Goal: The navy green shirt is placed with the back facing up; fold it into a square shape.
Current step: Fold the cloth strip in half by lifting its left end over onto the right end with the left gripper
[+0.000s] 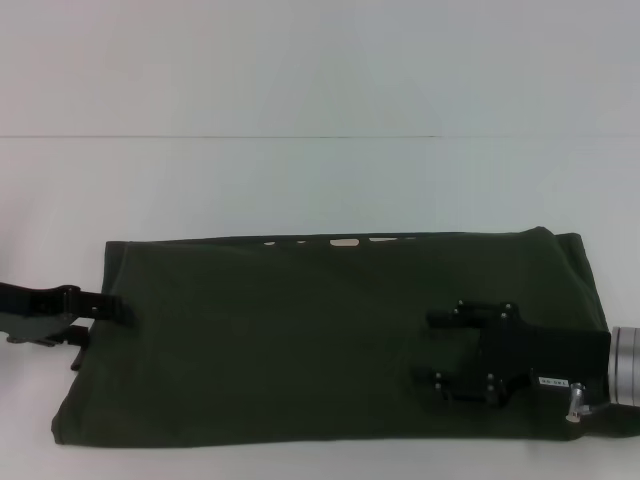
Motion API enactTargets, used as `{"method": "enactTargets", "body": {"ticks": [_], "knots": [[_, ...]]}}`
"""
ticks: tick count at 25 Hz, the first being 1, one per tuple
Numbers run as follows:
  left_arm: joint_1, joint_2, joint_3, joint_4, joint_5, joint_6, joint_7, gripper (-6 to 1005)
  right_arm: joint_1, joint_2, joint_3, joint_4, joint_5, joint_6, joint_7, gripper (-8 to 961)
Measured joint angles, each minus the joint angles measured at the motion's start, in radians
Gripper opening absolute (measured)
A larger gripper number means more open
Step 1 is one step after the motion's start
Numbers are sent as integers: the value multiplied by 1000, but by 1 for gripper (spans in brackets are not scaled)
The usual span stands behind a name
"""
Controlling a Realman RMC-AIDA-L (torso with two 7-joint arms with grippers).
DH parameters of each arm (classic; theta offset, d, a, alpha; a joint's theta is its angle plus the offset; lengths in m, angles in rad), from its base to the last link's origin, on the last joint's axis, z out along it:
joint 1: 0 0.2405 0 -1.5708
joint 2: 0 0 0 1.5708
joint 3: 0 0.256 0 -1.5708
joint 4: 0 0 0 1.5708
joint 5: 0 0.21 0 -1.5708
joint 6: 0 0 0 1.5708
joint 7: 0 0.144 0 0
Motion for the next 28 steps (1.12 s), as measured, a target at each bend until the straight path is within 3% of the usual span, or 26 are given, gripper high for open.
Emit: {"method": "enactTargets", "body": {"ticks": [5,28], "knots": [[3,8,0,8,6,-1,10,866,1,0,4,0,0,0,0,749],[0,-5,27,7,54,-28,16,865,9,0,5,1,3,1,1,749]]}}
